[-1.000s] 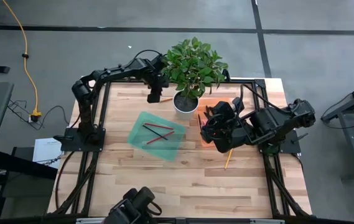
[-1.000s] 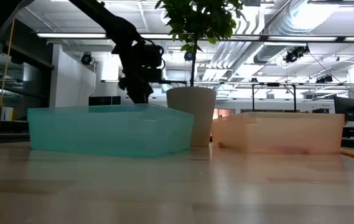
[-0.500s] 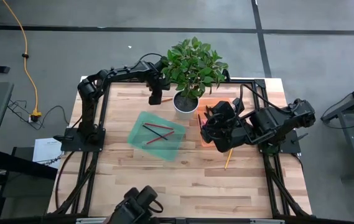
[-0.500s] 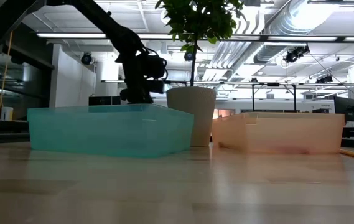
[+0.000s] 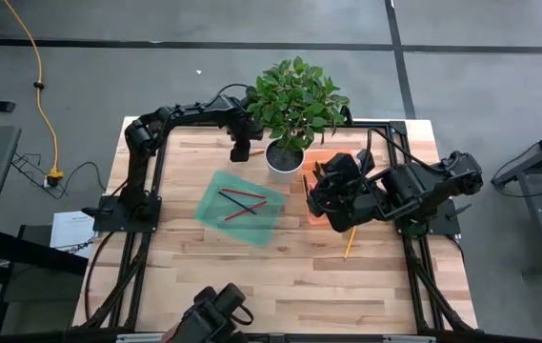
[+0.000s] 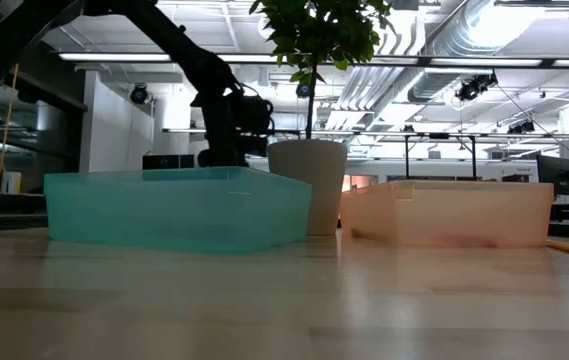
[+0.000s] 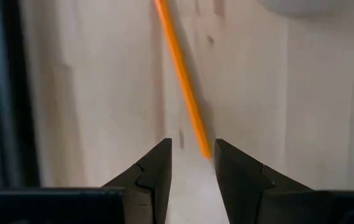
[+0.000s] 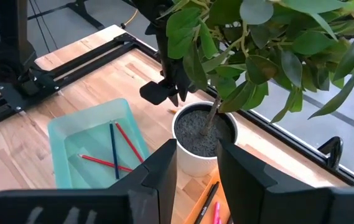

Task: Sort pens & pencils
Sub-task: Put the orange pencil into the blue bin

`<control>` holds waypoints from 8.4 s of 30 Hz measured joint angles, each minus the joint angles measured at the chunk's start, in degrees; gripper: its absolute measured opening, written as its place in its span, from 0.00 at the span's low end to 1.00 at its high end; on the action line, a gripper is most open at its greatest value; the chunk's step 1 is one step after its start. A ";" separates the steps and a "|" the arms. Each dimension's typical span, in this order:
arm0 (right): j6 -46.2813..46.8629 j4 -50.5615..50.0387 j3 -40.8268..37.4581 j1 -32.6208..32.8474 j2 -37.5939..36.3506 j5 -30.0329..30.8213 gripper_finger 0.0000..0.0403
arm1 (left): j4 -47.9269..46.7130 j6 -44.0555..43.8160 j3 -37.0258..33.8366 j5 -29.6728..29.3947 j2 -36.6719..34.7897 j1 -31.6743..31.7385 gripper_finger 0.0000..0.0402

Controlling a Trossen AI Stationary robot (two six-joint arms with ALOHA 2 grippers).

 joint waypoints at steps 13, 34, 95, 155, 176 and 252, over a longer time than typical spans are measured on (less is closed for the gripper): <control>0.54 -0.16 0.00 0.01 0.00 0.32 0.27 | -11.72 -0.66 16.37 0.08 9.07 -0.39 0.26; 1.46 -1.23 0.00 0.01 0.00 0.31 0.27 | -13.14 -1.45 13.73 -0.02 9.66 -0.72 0.26; 1.51 -3.15 0.00 0.03 0.00 0.30 0.27 | -11.95 -1.82 13.55 -8.64 12.17 -1.09 0.26; 2.56 -3.67 0.00 0.05 0.00 0.31 0.27 | -11.89 -0.89 14.02 -6.69 13.70 -0.70 0.02; 2.49 -6.17 0.02 0.03 -0.11 0.50 0.27 | -17.84 0.14 15.30 -6.41 7.73 1.65 0.00; -7.11 -6.52 0.02 0.49 -4.55 -0.31 0.27 | -17.04 -15.31 -12.57 0.82 -25.73 -28.02 0.02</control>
